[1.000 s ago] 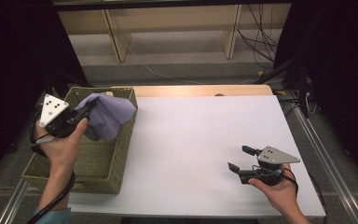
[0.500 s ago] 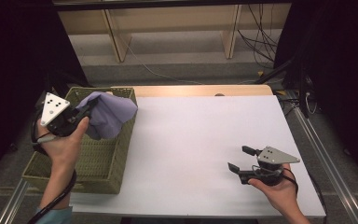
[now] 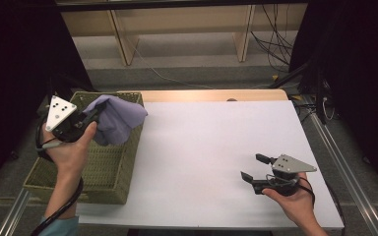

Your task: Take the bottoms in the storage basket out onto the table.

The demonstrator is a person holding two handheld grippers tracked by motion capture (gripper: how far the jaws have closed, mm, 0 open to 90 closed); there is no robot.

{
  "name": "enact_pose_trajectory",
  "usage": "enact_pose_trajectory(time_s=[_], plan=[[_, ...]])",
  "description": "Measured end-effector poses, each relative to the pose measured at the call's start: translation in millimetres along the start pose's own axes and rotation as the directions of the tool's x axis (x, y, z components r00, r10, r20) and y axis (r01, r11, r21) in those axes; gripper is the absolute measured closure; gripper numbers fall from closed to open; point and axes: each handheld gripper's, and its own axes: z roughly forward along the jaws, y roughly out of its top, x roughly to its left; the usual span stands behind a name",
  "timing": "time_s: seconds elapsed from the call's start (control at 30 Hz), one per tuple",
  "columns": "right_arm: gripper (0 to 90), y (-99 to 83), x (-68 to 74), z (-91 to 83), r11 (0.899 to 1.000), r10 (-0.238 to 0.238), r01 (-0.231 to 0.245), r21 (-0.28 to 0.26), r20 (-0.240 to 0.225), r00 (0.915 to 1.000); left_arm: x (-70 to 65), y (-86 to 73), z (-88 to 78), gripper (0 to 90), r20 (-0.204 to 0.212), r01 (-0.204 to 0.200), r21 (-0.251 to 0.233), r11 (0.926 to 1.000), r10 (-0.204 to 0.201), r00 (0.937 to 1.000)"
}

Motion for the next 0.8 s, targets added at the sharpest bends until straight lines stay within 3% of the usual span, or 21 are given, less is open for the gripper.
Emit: enact_pose_trajectory(time_s=[0.8], plan=[[18.7,-0.2,0.2,-0.3,1.000,-0.001,0.001,0.008,0.000,1.0000,-7.5,5.7,3.2,84.8,0.017,-0.006,-0.015,0.9999,0.006,0.9998]])
